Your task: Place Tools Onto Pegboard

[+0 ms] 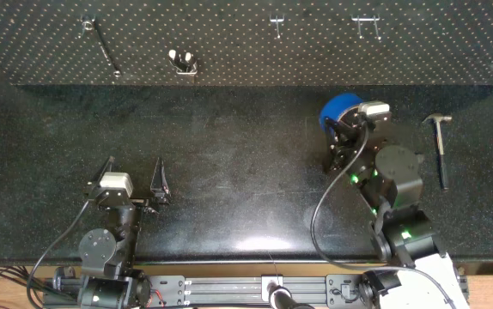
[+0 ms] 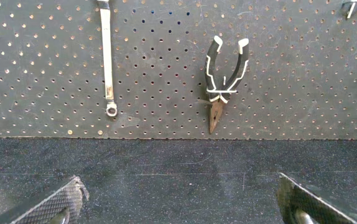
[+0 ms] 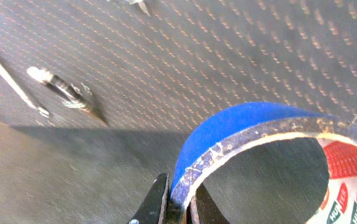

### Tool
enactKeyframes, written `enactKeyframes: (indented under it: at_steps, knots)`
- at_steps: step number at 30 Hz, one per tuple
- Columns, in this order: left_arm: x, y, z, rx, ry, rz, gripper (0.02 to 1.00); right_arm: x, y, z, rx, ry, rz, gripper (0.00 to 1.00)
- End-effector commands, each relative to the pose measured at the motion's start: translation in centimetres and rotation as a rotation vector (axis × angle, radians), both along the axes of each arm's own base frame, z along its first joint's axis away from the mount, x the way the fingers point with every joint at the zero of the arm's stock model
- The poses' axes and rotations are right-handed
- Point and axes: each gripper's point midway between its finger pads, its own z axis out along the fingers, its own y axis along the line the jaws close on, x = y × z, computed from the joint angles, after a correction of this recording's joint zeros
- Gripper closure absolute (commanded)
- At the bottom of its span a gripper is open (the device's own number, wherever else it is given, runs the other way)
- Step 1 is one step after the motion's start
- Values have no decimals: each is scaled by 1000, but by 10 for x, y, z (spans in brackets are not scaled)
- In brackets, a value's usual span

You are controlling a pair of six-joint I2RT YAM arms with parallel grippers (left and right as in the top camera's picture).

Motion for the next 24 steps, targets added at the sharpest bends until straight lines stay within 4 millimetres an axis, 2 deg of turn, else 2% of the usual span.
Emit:
enactKeyframes:
  at_steps: [1,2,3,4,6,7,13,16,19,24]
  knots:
    - [0,1,0,11,-1,6,23,17,23,25,72,-147,-70,925]
    - [0,1,0,11,-1,6,25,24,31,33,94,-192,-66,925]
    - [0,1,0,11,-1,6,25,39,53,48,156,-298,-32,925]
    - [0,1,0,11,-1,6,25,49,66,56,187,-347,-16,925]
    - [0,1,0,11,-1,6,25,71,84,69,228,-395,-3,925]
    - [0,1,0,11,-1,6,25,86,93,83,269,-400,-5,925]
    - [0,1,0,10,-1,6,23,94,97,91,309,-380,-8,925]
    - [0,1,0,11,-1,6,25,100,100,88,282,-333,-12,925]
    - [0,1,0,11,-1,6,25,109,84,76,245,-295,-119,923]
    - [0,1,0,11,-1,6,25,127,93,70,234,-281,-125,925]
